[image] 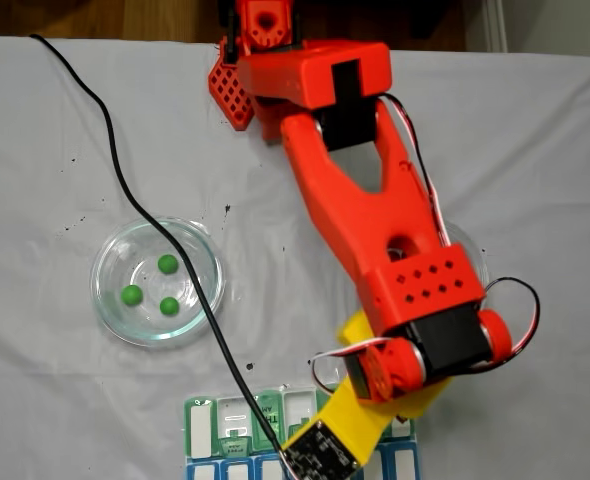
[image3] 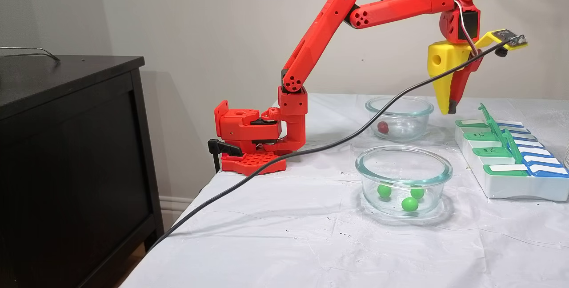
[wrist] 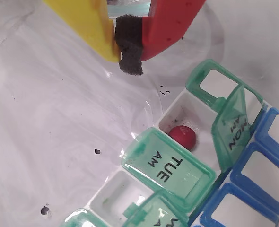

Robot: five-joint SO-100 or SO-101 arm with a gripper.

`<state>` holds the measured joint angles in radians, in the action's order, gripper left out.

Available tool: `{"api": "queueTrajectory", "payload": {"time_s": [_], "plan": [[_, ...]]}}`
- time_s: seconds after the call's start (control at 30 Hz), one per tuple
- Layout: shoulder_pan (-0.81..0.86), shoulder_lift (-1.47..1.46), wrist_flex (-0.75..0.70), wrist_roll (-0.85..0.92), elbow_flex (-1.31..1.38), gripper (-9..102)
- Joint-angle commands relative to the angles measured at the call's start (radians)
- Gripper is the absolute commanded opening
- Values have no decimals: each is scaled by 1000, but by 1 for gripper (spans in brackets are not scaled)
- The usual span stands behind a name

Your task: Sort medicines into box.

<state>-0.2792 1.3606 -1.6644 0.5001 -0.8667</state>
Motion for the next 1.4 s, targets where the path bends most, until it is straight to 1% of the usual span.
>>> {"api": "queueTrajectory", "payload": {"time_s": [0.0,0.17,0.3,0.5,0.63,0.73,0.97,1.03,1.1,1.37], "plan": [[-51,291,-3,-115,-109,0],[-146,423,-3,-209,-304,0],[-176,446,-3,-268,-360,0],[-250,549,5,-350,-543,0],[-301,574,51,-382,-667,0],[-322,580,124,-407,-747,4],[-328,565,201,-433,-752,8],[-330,560,227,-440,-762,13],[-333,561,252,-448,-776,15],[-367,552,262,-476,-793,19]]}}
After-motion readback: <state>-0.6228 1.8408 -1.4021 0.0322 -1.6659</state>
